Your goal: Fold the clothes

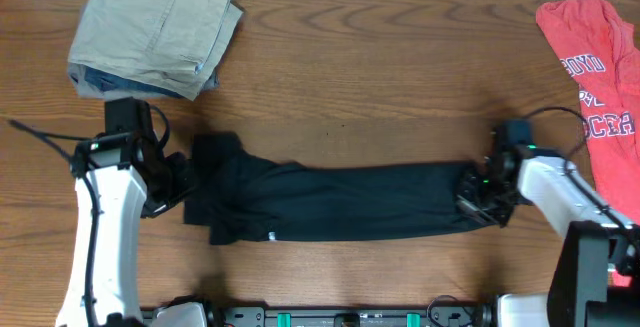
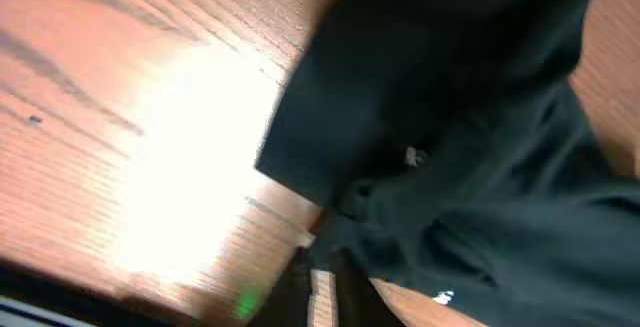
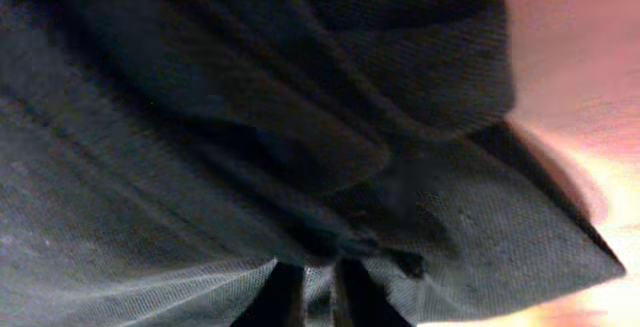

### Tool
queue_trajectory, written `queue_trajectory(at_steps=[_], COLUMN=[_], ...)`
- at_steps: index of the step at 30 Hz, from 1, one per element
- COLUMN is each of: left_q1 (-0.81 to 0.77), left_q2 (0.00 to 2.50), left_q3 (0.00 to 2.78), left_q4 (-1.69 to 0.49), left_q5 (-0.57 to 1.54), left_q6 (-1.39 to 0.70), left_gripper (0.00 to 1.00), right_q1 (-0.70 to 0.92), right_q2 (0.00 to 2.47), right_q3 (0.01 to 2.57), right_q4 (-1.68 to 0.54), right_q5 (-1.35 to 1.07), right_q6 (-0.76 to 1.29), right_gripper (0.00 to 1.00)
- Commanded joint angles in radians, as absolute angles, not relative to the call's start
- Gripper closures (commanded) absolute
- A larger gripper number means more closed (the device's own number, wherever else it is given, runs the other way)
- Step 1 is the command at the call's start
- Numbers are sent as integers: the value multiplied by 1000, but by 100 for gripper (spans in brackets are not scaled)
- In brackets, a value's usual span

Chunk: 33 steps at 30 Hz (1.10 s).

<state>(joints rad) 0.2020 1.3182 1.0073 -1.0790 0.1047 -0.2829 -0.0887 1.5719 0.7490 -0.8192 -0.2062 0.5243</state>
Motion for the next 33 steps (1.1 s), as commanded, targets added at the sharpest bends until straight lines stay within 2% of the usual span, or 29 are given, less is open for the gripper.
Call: queue_trajectory(at_steps=[1, 3, 4, 5, 8, 18, 25, 33], left_q1=[206, 206, 206, 206, 206, 206, 206, 206], left_q2=[1299, 1300, 1302, 1303, 1306, 1306, 1306, 1306], left_q3=[1006, 1005, 1005, 1005, 1005, 1004, 1004, 1004], left_q4=[-1096, -1107, -1109, -1111, -1110, -1110, -1103, -1102], left_q5=[94, 94, 94, 94, 94, 105, 105, 105], left_q6=[-293, -293, -293, -293, -294, -294, -294, -294], left_gripper=[62, 40, 31, 25, 23, 23, 22, 22], right_q1=[-172, -212, -226, -241, -286, -420, -416, -384], right_q2=[1573, 1573, 1573, 1573, 1573, 1573, 1573, 1575], right_q3=[789, 828, 847, 868, 921, 941, 912, 847], right_q4=[-850, -896, -918, -940, -969, -944, -878, -818], right_q5=[-199, -219, -218, -217, -216, -222, -403, -412], right_q6=[406, 363, 352, 335, 295, 219, 90, 80], right_gripper=[84, 80, 73, 57, 1, 1, 1, 1])
